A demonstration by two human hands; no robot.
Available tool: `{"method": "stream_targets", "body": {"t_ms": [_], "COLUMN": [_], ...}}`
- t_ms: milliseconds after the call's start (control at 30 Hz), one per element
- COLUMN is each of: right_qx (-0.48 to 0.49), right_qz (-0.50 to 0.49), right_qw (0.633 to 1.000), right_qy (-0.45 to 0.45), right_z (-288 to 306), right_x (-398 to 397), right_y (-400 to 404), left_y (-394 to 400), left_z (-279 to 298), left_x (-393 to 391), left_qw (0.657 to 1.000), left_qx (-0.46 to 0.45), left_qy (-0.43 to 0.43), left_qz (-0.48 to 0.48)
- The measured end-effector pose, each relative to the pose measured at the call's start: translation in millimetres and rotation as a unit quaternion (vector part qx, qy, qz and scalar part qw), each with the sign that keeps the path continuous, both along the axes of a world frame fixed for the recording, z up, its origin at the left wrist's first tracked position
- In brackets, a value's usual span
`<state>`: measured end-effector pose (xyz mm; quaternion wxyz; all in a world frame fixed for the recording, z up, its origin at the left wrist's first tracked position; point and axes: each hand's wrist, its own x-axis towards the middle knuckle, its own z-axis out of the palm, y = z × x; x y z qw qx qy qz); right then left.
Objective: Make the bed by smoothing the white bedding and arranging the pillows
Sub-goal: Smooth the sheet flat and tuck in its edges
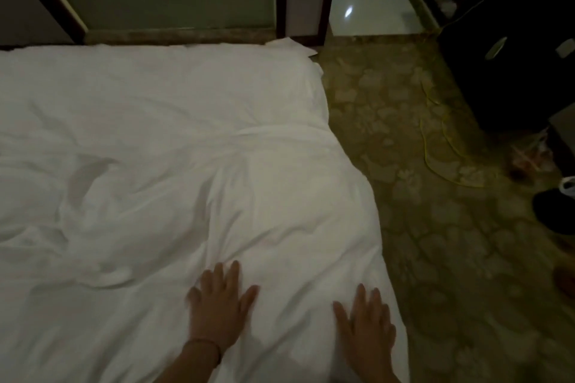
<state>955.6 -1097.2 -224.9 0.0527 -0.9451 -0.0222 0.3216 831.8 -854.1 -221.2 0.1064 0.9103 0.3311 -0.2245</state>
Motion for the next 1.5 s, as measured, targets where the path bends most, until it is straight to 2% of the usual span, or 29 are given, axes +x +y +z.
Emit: {"method": "stream_targets", "body": {"t_ms": [67, 133, 200, 267, 367, 433, 500, 567, 633, 700, 833, 967, 1067, 1200, 1300, 1400, 1500], "right_qx": [0.005, 0.048, 0.115, 0.169, 0.192, 0.227, 0.261, 0.283, 0.250, 0.195, 0.158, 0.110, 0.114, 0.205, 0.233, 0.196, 0.130], "right_qz": [-0.111, -0.195, -0.221, -0.233, -0.171, -0.110, -0.051, 0.027, 0.132, 0.220, 0.226, 0.227, 0.210, 0.235, 0.307, 0.355, 0.342], "right_qw": [0.994, 0.978, 0.963, 0.950, 0.959, 0.950, 0.934, 0.924, 0.923, 0.927, 0.939, 0.949, 0.951, 0.922, 0.894, 0.885, 0.897], "right_qy": [-0.010, -0.051, -0.105, -0.123, -0.116, -0.183, -0.237, -0.257, -0.262, -0.231, -0.204, -0.191, -0.194, -0.228, -0.228, -0.228, -0.247], "right_z": [-18, -37, -44, -44, -39, -32, -27, -26, -34, -48, -83, -113, -109, -73, -66, -91, -113], "right_x": [-10, -12, -10, -6, -6, -4, -3, 0, 7, 19, 40, 56, 63, 70, 69, 79, 91], "right_y": [-3, 6, 21, 34, 36, 37, 45, 58, 68, 72, 59, 39, 46, 108, 173, 197, 188], "left_y": [-1, 1, 2, 6, 24, 30, 28, 15, -5, -26, -34, 42, 85, 67, 82, 147, 228], "left_z": [-12, -31, -37, -32, -36, -36, -39, -28, -18, -24, -66, -93, -80, -43, -46, -71, -85], "left_x": [-3, -7, -10, -11, -31, -38, -30, 2, 40, 70, 84, 71, 65, 100, 110, 68, -11], "left_qw": [1.000, 0.999, 0.998, 0.998, 0.999, 0.996, 0.990, 0.980, 0.969, 0.964, 0.961, 0.972, 0.975, 0.966, 0.964, 0.974, 0.979], "left_qx": [0.020, 0.018, -0.023, -0.046, -0.025, -0.005, 0.037, 0.027, -0.002, -0.019, 0.009, 0.076, 0.114, 0.125, 0.125, 0.153, 0.180], "left_qy": [-0.016, -0.038, -0.051, -0.029, -0.039, -0.065, -0.130, -0.192, -0.232, -0.212, -0.171, -0.142, -0.130, -0.190, -0.182, -0.149, -0.099], "left_qz": [-0.007, 0.004, 0.023, 0.019, -0.027, -0.062, -0.047, -0.047, -0.087, -0.159, -0.218, -0.172, -0.138, -0.121, -0.147, -0.080, -0.018]}}
